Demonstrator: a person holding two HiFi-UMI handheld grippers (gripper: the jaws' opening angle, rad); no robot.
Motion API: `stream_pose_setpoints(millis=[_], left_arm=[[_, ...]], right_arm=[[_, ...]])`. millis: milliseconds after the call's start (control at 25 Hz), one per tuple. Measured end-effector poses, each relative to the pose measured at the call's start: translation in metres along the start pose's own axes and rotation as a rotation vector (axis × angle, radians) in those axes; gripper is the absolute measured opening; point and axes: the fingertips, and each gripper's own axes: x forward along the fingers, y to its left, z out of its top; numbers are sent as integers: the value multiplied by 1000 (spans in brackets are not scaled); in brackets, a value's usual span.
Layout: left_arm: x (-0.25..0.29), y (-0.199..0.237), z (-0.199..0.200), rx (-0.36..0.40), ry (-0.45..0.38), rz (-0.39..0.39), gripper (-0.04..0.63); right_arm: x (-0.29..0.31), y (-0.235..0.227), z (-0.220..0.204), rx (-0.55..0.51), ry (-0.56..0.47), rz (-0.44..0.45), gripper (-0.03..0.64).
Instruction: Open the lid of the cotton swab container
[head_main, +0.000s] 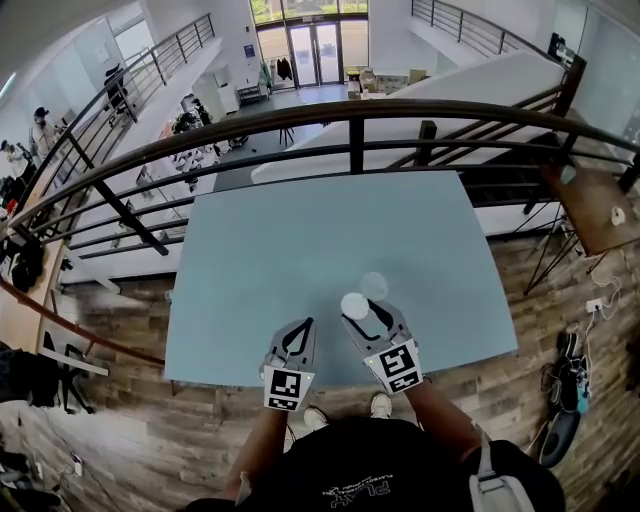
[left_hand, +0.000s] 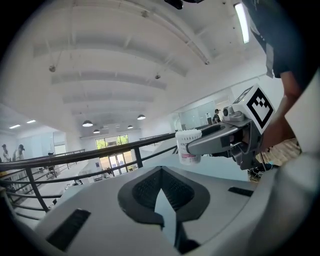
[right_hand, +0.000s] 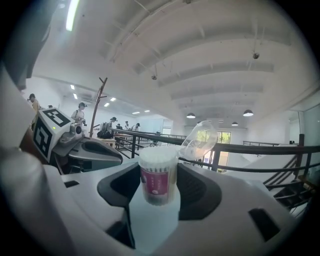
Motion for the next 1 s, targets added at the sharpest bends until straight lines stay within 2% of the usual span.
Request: stream_pose_setpoints(millis=[400,680,840,1000], left_arm=[[-6,-4,-2,-1,-6,-18,8],[-8,-3,-4,-42,-6,-23,8],[-8,-1,0,-94,-24,-26,8],[-8,-3,-1,-78,-23,-24,8]], right_arm=[[-4,-9,-1,12,-23,-48,233],[-11,-19,-3,2,-29,-81,233],[-12,-21,-1,-6,-36,-93,233],[-12,-21,-8,8,-26,-97,232]])
